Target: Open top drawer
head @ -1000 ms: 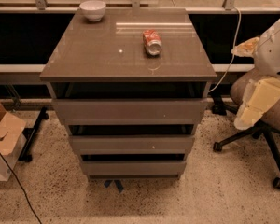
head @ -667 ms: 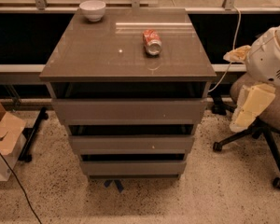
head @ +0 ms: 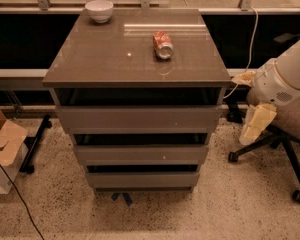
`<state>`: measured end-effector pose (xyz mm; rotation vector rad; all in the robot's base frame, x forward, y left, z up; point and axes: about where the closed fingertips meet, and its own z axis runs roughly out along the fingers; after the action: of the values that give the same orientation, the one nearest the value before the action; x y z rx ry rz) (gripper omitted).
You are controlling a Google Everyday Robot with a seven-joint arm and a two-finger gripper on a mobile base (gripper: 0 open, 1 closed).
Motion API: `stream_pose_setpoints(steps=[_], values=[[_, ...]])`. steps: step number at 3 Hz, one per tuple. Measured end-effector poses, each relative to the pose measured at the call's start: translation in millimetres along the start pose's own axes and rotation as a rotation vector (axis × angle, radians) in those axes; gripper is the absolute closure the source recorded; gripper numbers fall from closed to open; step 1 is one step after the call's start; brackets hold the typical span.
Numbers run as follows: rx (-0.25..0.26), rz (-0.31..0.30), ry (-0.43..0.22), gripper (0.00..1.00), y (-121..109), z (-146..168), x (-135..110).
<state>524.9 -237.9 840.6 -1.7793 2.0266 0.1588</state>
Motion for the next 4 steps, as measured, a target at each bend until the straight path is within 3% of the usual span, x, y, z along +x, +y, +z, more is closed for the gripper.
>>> stream_pose_setpoints(steps=[1,2,4], values=[[0.008,0.000,-0.001,0.00,-1,2,-1],[0.056,0.000,-0.004,0.00,-7,12,-5],[0.061,-0.013,-0.042,0.00,-21,61,-8]])
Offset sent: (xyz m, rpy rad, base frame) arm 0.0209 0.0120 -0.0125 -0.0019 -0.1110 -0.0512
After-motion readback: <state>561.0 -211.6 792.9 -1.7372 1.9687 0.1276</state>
